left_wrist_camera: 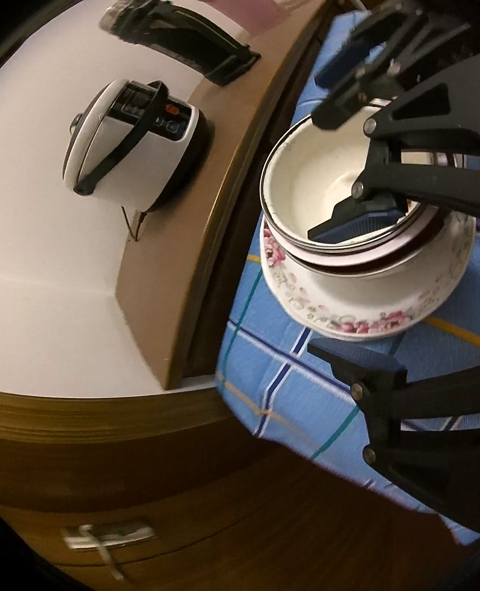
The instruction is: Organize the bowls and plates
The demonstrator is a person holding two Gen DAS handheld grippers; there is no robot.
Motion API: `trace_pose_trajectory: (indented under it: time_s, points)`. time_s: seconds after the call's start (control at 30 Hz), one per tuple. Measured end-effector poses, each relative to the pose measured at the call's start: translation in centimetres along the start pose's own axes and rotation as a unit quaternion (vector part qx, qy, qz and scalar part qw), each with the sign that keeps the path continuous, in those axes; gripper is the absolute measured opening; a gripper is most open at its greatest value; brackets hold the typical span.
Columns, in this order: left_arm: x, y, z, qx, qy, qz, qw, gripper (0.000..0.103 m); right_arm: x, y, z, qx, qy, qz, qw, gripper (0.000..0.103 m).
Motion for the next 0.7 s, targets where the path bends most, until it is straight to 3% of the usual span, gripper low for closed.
trace_pose_trajectory:
  time_s: [0.2,0.7]
  points:
    - [0.1,-2.0,-0.1,-0.013,0.013,0.019,0.9996,0.065,-0.5,-2.8,0.5,-0.005,0.023,0.026,0.999,0.076]
    - [2.2,-7.6,0.5,-0.018,0.04,0.061,0.9972,0.066,1.2,-8.7,1.0,-0.015,0.054,0.059,0.997,0.089]
Point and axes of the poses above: each gripper's, at about its wrist camera, not at the fingertips, and y roughly the way its jaws point, z to its right, x to its underside, the point moved 10 cm from there along y, roughly the way its jaws point, and after that the axes turned 6 degrees about y, right-handed, at the moved point
